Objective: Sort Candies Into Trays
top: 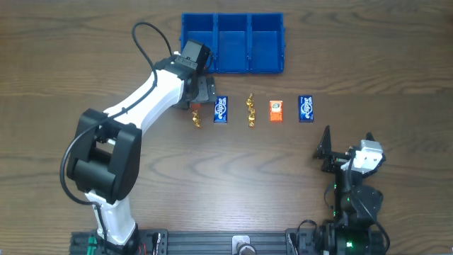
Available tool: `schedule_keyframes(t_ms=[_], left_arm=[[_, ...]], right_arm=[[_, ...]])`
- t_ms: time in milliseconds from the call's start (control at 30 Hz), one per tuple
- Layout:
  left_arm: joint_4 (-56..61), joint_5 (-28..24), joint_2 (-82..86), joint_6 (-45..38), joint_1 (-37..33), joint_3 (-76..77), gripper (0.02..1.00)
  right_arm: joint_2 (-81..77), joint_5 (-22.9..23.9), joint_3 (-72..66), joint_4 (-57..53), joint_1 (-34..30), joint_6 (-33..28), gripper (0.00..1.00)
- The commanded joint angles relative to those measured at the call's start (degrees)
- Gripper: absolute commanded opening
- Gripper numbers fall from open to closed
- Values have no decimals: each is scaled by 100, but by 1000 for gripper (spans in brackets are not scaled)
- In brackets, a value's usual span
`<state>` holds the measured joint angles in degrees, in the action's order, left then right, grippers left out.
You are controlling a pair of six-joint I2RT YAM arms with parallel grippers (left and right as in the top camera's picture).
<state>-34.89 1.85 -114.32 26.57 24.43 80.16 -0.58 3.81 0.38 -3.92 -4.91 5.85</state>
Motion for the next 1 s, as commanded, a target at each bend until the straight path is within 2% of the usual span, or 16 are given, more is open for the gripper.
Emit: schedule_keyframes(t_ms=[33,333,733,867,1000], left_arm=[[127,101,-275,-127,-31,-39,998],[133,157,-354,-282,-42,-39,998],[245,153,-560,-452,-42,-39,947],[280,153,-560,-452,-42,-39,825],[284,153,-560,-457,-42,-39,450]], right_arm=[[44,-11,4,-48,-22,7,1000],[44,-9,4,-48,-22,7,1000],[44,-11,4,-48,-22,7,1000],[44,-11,4,-48,-22,7,1000],[44,-11,4,-48,-22,7,1000]])
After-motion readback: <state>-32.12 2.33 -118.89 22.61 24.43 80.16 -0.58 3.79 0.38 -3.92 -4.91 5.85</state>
